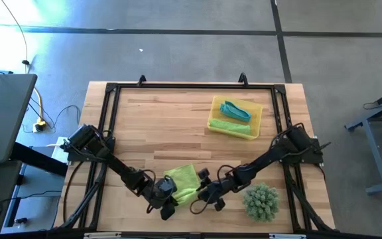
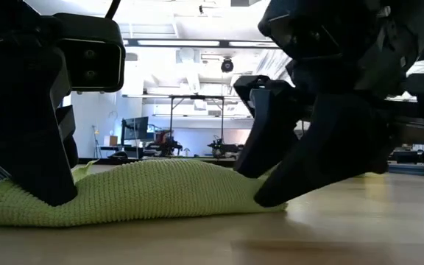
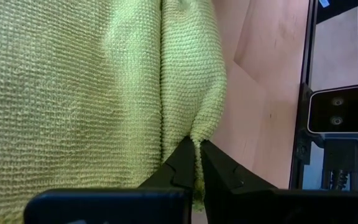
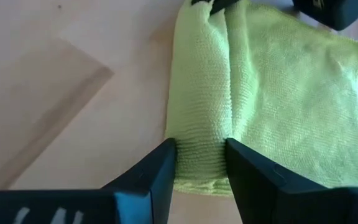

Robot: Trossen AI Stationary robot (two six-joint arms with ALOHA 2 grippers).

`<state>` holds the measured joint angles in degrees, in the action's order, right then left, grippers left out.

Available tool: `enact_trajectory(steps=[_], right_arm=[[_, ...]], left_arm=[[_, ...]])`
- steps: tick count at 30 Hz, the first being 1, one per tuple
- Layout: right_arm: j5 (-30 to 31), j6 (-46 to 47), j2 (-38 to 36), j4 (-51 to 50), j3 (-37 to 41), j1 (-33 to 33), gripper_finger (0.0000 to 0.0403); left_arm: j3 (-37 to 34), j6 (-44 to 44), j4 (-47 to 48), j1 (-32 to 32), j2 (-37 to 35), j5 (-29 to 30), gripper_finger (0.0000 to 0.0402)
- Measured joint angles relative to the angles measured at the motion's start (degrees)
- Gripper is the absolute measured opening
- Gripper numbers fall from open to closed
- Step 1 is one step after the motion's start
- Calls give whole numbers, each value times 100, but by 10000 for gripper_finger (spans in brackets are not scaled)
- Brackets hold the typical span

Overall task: Roll microfiber towels into tight, uniform cylinder then place into a basket
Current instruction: Roll the green microfiber towel

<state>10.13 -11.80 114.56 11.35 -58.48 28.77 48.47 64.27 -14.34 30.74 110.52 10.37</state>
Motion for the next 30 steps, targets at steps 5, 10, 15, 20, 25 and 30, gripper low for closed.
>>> enact_trajectory(steps=[5, 10, 15, 20, 25, 30], right_arm=[[-7, 385, 230, 72, -29, 2, 135], [-93, 1028, 256, -49, -29, -2, 120], [-170, 1319, 261, -131, -29, -22, 70], [-366, 1676, 255, -144, -22, -80, 19], [-831, 2088, 243, -137, -15, -229, 6], [-2009, 2883, 262, -17, -9, -573, 7]], left_arm=[[-5, 17, -30, -9, -7, 11, 5], [-11, 116, -15, -11, -157, -11, 27], [-36, -207, 83, 0, -467, -8, 74], [-28, -966, 113, 121, -762, -100, 106], [-20, -1784, 59, 325, -995, 40, 112], [-13, -2989, -14, 644, -1004, 904, 113]])
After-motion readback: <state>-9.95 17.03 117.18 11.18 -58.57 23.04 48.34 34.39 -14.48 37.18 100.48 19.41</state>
